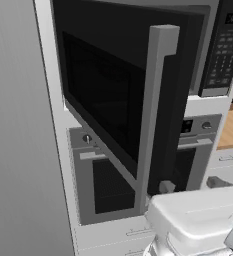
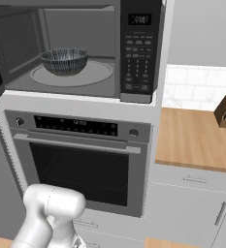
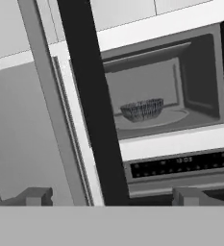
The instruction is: Open the microwave, place the bowl with waffle inside the microwave, then close the microwave door and turn it on.
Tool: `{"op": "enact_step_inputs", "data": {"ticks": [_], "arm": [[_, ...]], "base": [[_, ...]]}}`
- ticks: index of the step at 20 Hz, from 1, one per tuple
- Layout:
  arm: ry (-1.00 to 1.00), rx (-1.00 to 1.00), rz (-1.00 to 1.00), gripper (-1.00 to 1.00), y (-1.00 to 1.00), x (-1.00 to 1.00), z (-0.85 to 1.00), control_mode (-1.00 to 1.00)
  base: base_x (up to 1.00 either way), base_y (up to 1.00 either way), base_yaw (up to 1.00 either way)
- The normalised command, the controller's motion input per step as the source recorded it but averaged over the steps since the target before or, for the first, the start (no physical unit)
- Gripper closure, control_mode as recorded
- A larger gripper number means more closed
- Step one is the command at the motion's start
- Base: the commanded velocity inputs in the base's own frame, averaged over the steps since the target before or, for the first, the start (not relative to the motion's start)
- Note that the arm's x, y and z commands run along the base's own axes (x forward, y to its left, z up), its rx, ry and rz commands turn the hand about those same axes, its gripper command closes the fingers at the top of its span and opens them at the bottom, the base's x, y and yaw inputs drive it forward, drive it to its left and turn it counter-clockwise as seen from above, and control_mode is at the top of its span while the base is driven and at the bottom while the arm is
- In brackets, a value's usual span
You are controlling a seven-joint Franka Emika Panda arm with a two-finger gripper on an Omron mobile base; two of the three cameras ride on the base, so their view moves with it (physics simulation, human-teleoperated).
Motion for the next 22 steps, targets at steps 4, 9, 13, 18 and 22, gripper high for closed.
{"op": "enact_step_inputs", "data": {"ticks": [4,9,13,18,22], "arm": [[-0.03,-0.07,0.00,-1.00,0.71,0.13,0.00,-1.00],[0.00,-0.07,-0.01,-1.00,0.67,0.19,0.00,-1.00],[0.00,-0.07,-0.03,-1.00,0.59,0.19,0.00,-1.00],[0.00,-0.05,-0.06,-1.00,0.29,0.11,-0.01,-1.00],[-0.02,-0.02,-0.19,-1.00,-0.04,0.22,-0.05,-1.00]], "base": [[0.00,0.00,0.00],[0.00,0.00,0.00],[0.00,0.00,0.00],[0.00,0.00,0.00],[0.00,0.00,0.00]]}}
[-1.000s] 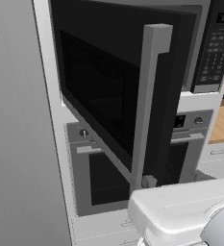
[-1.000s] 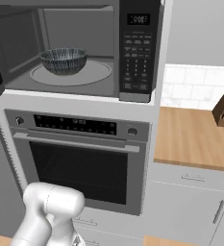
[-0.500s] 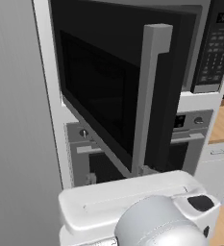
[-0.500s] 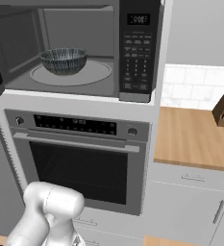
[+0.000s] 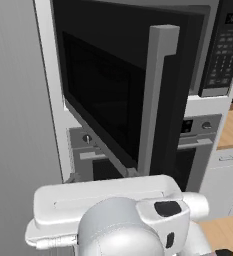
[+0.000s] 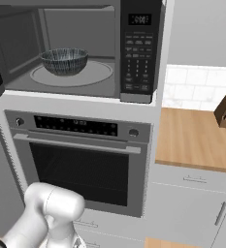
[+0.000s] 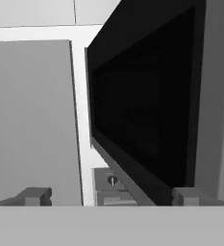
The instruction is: Open the microwave, place the bowl with waffle inside the microwave, then close the microwave door and turn it on.
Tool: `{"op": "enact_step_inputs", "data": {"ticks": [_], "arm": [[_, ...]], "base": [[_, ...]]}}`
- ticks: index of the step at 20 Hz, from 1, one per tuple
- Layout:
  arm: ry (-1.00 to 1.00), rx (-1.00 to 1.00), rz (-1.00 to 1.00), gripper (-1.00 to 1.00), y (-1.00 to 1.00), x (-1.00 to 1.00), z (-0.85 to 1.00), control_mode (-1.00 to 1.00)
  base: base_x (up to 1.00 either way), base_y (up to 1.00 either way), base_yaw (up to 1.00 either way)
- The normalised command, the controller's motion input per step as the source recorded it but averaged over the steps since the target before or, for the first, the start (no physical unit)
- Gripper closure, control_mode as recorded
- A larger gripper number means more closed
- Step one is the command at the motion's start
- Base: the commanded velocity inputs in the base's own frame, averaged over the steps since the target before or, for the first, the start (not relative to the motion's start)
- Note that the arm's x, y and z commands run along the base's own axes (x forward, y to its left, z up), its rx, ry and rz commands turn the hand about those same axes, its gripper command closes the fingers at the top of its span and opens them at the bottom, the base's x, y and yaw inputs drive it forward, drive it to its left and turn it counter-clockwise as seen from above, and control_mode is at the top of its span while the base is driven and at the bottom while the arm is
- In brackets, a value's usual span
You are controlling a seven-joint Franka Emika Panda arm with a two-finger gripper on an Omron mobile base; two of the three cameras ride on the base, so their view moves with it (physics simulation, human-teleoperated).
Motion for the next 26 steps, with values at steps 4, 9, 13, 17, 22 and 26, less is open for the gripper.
{"op": "enact_step_inputs", "data": {"ticks": [4,9,13,17,22,26], "arm": [[-0.02,-0.01,-0.19,-1.00,-0.11,0.33,-0.06,-1.00],[-0.02,0.00,-0.20,-1.00,-0.21,0.27,-0.01,-1.00],[-0.01,0.00,-0.22,-1.00,-0.47,0.11,-0.03,-1.00],[-0.01,0.00,-0.26,-1.00,-0.65,0.00,-0.06,-1.00],[-0.01,0.00,-0.20,-1.00,-0.66,0.21,0.00,-1.00],[-0.08,0.00,-0.01,-1.00,-0.46,0.50,0.00,-1.00]], "base": [[0.00,0.00,0.00],[0.00,0.00,0.00],[0.00,0.00,0.00],[0.00,0.00,0.00],[0.00,0.00,0.00],[0.00,0.00,0.00]]}}
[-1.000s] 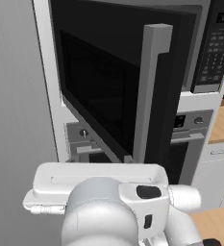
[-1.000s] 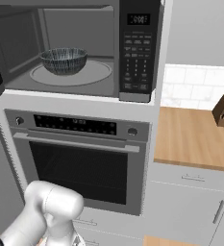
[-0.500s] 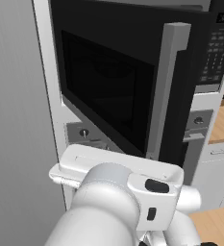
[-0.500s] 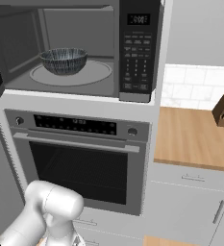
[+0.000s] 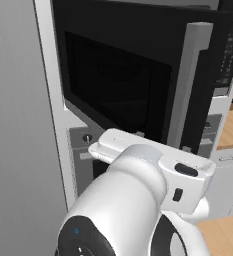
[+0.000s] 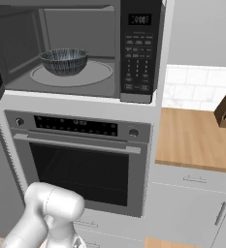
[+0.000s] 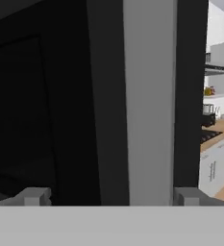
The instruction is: Open the microwave, place the bowl with waffle inside the microwave, then close the microwave door and turn it on.
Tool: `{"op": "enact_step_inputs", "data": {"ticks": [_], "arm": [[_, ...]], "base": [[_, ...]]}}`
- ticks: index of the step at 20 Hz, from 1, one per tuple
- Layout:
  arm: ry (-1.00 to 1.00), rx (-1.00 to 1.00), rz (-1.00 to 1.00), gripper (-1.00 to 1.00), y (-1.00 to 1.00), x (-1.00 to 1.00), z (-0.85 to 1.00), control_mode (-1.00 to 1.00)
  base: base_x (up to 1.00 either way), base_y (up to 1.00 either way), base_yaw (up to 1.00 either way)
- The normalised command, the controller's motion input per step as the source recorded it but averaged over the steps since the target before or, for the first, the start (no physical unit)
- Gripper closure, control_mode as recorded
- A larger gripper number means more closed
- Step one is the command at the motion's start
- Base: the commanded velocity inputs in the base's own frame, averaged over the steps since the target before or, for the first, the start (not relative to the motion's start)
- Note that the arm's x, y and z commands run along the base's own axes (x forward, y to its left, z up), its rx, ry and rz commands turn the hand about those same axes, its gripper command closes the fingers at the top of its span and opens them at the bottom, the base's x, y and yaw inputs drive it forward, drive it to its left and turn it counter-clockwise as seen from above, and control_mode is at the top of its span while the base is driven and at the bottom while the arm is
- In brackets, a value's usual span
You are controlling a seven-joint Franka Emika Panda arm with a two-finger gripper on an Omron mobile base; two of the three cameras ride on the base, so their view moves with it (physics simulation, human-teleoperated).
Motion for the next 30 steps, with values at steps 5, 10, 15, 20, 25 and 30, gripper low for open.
{"op": "enact_step_inputs", "data": {"ticks": [5,10,15,20,25,30], "arm": [[-0.07,0.00,0.00,-1.00,-0.48,0.34,-0.04,-1.00],[-0.05,0.00,-0.05,-1.00,-0.56,0.25,-0.08,-1.00],[-0.02,-0.02,-0.18,-1.00,-0.50,0.27,-0.07,-1.00],[-0.04,-0.01,-0.11,-1.00,-0.23,0.41,-0.01,-1.00],[-0.06,0.00,-0.06,-1.00,-0.23,0.44,-0.01,-1.00],[-0.07,0.00,0.00,-1.00,-0.51,0.44,-0.11,-1.00]], "base": [[0.00,0.00,0.00],[0.00,0.00,0.00],[0.00,0.00,0.00],[0.00,0.00,0.00],[0.00,0.00,0.00],[0.00,0.00,0.00]]}}
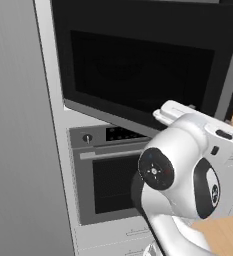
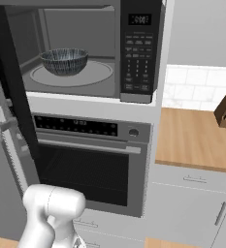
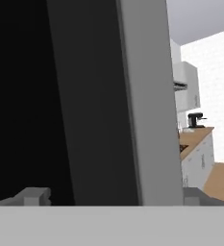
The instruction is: Open the microwave, place the bowl with waffle inside the microwave, then close the microwave door and turn it on.
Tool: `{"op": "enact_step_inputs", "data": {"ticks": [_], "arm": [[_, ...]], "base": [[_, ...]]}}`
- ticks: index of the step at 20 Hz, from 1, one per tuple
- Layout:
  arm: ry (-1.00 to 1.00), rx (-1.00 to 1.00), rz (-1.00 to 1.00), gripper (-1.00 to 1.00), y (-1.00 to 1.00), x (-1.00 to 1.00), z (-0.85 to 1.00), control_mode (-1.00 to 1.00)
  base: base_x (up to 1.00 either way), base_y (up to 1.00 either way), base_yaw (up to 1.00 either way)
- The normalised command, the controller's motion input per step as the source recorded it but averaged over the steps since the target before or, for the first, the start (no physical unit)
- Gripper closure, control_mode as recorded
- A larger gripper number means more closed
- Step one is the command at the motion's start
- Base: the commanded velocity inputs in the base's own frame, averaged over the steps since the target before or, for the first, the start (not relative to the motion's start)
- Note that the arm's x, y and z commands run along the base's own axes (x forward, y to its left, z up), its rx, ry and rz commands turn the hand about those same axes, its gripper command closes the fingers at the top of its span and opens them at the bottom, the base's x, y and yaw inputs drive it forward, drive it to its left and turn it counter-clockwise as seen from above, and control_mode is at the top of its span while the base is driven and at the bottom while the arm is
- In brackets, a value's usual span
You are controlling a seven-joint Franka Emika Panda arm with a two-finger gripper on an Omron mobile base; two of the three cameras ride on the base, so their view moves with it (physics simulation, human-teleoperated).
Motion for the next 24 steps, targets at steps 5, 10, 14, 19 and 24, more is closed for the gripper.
{"op": "enact_step_inputs", "data": {"ticks": [5,10,14,19,24], "arm": [[0.00,0.00,0.07,-1.00,-0.56,0.28,0.00,-1.00],[0.00,0.00,0.11,-1.00,-0.55,0.14,0.00,-1.00],[-0.01,0.00,0.15,-1.00,-0.50,0.10,0.00,-1.00],[-0.02,0.00,0.17,-1.00,-0.26,0.28,-0.02,-1.00],[-0.01,0.00,0.23,-1.00,-0.02,0.41,-0.07,-1.00]], "base": [[0.00,0.00,0.00],[0.00,0.00,0.00],[0.00,0.00,0.00],[0.00,0.00,0.00],[0.00,0.00,0.00]]}}
